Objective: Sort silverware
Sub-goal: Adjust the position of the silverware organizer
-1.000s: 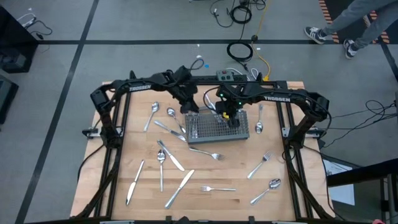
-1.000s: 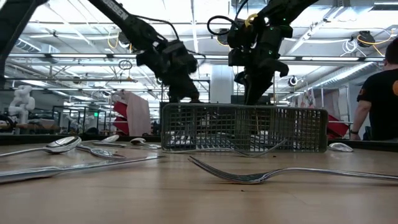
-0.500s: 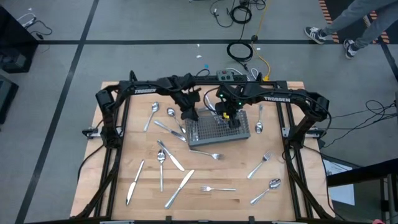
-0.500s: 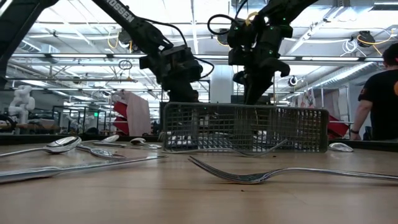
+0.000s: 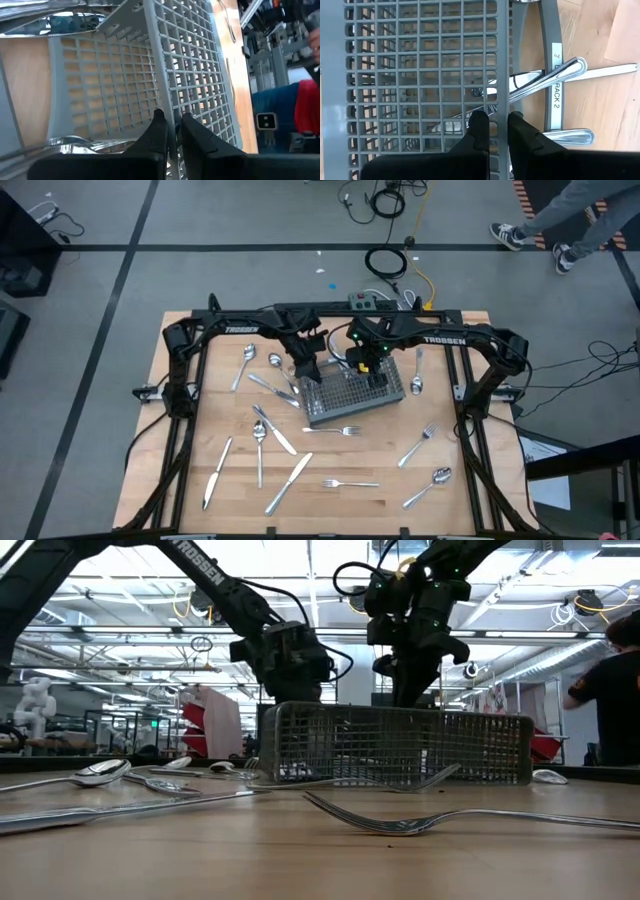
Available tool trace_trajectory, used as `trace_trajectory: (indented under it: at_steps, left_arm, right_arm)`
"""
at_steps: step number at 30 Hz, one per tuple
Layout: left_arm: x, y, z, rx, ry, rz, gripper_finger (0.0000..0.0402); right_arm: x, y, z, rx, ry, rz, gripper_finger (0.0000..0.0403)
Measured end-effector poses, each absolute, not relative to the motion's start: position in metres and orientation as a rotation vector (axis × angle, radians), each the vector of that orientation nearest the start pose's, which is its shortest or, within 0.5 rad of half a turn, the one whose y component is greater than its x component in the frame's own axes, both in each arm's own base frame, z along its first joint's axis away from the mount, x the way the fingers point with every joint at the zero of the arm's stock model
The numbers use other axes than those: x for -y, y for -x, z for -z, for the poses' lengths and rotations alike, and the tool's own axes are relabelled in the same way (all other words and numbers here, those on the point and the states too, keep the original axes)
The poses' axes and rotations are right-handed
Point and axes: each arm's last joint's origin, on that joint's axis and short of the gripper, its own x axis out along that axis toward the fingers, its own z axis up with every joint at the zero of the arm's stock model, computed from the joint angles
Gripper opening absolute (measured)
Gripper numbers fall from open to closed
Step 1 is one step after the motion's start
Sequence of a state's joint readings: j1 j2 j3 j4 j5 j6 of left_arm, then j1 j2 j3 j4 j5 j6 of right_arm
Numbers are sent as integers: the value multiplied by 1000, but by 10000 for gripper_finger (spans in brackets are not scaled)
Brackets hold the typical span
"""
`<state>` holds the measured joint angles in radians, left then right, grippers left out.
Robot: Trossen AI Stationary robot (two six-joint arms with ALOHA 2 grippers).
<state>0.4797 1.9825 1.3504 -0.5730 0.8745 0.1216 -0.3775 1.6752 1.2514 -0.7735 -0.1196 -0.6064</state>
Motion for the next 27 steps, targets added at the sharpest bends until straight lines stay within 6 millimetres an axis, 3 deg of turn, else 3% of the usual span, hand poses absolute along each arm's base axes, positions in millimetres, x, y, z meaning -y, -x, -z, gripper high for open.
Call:
trace_trajectory:
  at_steps: [13,27]
  left_arm:
    - [-161,-352,-207,-937,373,175,32]
    - [-150,-361,-221,-1004,161,106,32]
  right_arm:
    - [122,-309,-233,-1173,248,-72,16]
    - [116,-311,-232,-1196,277,-44,16]
